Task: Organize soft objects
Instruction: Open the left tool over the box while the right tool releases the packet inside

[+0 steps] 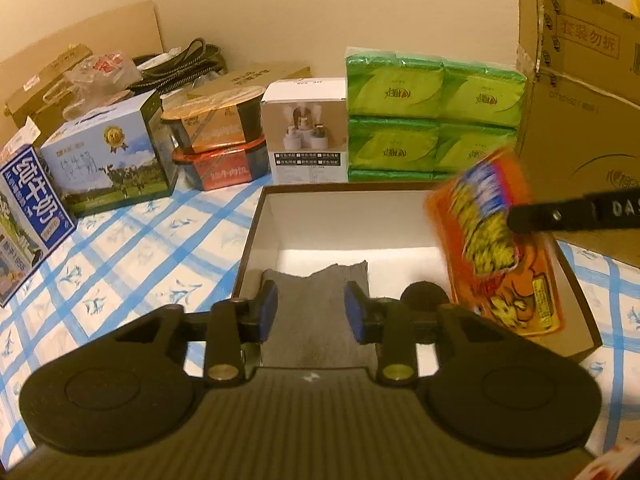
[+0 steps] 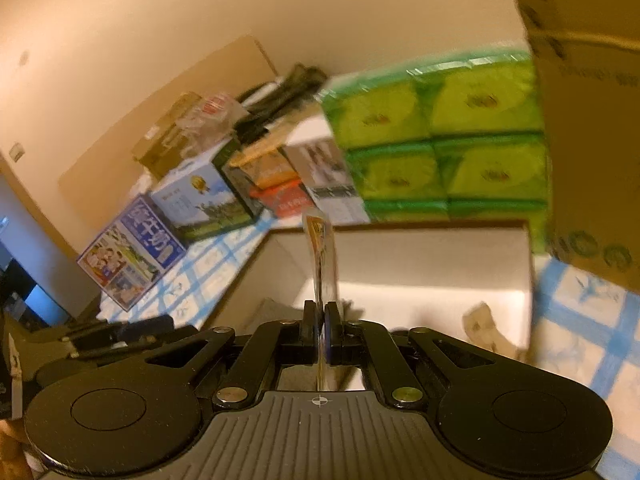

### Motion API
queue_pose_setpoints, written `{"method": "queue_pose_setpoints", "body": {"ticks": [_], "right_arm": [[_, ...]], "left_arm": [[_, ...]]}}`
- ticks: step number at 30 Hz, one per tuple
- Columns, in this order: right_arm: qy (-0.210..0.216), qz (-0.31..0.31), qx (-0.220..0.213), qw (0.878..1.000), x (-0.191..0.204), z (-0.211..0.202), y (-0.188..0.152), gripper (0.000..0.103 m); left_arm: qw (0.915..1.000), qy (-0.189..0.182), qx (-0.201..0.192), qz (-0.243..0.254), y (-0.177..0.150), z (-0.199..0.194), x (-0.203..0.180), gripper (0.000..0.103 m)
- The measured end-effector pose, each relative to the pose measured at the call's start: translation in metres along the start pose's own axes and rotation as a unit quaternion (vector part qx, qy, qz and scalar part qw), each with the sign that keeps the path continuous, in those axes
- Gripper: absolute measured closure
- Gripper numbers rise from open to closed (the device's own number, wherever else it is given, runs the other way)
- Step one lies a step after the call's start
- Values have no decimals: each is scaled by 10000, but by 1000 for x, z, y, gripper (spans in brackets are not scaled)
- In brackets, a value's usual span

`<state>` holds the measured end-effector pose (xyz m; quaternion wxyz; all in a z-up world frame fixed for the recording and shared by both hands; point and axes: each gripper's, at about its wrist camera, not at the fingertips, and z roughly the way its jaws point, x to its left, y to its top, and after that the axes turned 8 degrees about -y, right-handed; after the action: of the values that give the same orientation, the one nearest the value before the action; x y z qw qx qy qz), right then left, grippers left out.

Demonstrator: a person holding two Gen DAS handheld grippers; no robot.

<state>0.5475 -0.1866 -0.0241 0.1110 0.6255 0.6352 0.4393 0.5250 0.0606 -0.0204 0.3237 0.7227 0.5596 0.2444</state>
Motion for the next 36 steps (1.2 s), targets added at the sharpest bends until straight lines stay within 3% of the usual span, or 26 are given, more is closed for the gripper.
{"method": "queue_pose_setpoints", "body": {"ticks": [2,4,5,9,19,25,36], "right_arm": [[-68,-88,-82,9999,4,0,0,78],[-104,-173,-181,9996,8,-4,-3,41],[-105,-235,-225,9994,9,-7,-5,38],[-178,-410,-76,9990,11,-14,-13,37],[-449,-734,174,9961,5,-51,-52,34],[-411,-734,103,9964,4,-82,-75,34],[-315,-641,84,9974,1,-140,-127,34]], "left_arm": [[10000,-32,20,-75,-4,-4,2,61],[9999,-42,37,-112,-8,-8,5,59],[9999,-31,41,-122,-10,-11,5,56],[9996,-37,73,-265,-20,-24,9,51],[9984,-140,122,-532,-49,-69,4,49],[9964,-302,41,-796,-68,-103,-1,46],[9955,-133,101,-929,-118,-159,-18,46]]}}
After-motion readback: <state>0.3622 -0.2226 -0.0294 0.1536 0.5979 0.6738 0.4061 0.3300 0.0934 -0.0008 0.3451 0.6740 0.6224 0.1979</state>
